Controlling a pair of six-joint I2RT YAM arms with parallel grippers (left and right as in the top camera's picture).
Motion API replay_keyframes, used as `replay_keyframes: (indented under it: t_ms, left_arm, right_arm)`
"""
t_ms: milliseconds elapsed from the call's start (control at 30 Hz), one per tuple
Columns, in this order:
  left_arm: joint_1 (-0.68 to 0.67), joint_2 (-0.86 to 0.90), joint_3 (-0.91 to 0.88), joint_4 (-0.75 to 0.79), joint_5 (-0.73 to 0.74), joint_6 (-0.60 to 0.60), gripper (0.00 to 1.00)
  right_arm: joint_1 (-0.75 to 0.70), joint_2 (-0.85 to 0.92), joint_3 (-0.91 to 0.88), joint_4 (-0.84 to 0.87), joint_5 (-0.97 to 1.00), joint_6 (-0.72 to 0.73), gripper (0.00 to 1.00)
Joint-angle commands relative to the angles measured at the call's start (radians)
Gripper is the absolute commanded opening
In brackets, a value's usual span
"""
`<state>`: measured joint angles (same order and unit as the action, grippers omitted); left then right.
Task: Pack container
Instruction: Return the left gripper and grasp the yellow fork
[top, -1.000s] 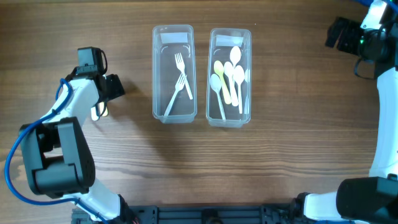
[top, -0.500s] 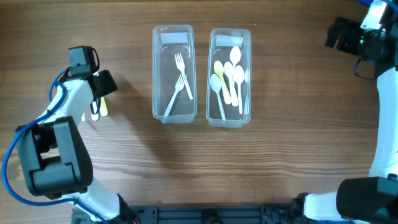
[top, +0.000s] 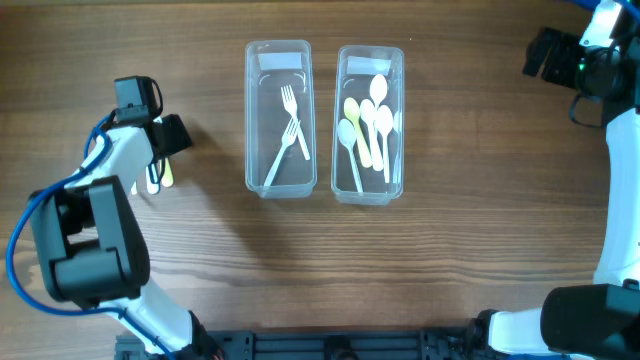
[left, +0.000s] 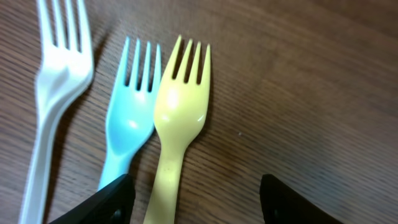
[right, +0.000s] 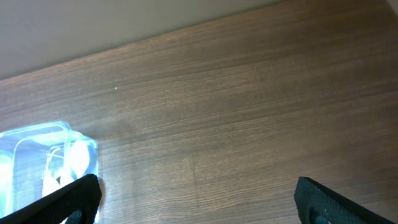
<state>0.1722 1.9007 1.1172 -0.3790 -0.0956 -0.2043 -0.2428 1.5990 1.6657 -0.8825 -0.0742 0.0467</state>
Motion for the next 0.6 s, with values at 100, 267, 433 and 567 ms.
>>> replay_keyframes:
  t_ms: [100,267,433,567]
  left_arm:
    - [0.01,0.048,-0.003,0.014,0.016,-0.014,0.69]
    - [0.01,0.058,-0.003,0.017,0.016,-0.014,0.39]
    - [0.01,0.057,-0.003,0.017,0.016,-0.013,0.23]
    - [0.01,0.056,0.002,0.016,0.016,-0.014,0.07]
  right_arm:
    - [0.003,0.005,0.001,0.003,-0.004,-0.01,1.0]
    - [0.003,0.005,0.001,0.003,-0.004,-0.01,1.0]
    - [0.003,0.005,0.001,0.003,-0.004,-0.011,1.0]
    - [0.003,0.005,0.001,0.003,-0.004,-0.01,1.0]
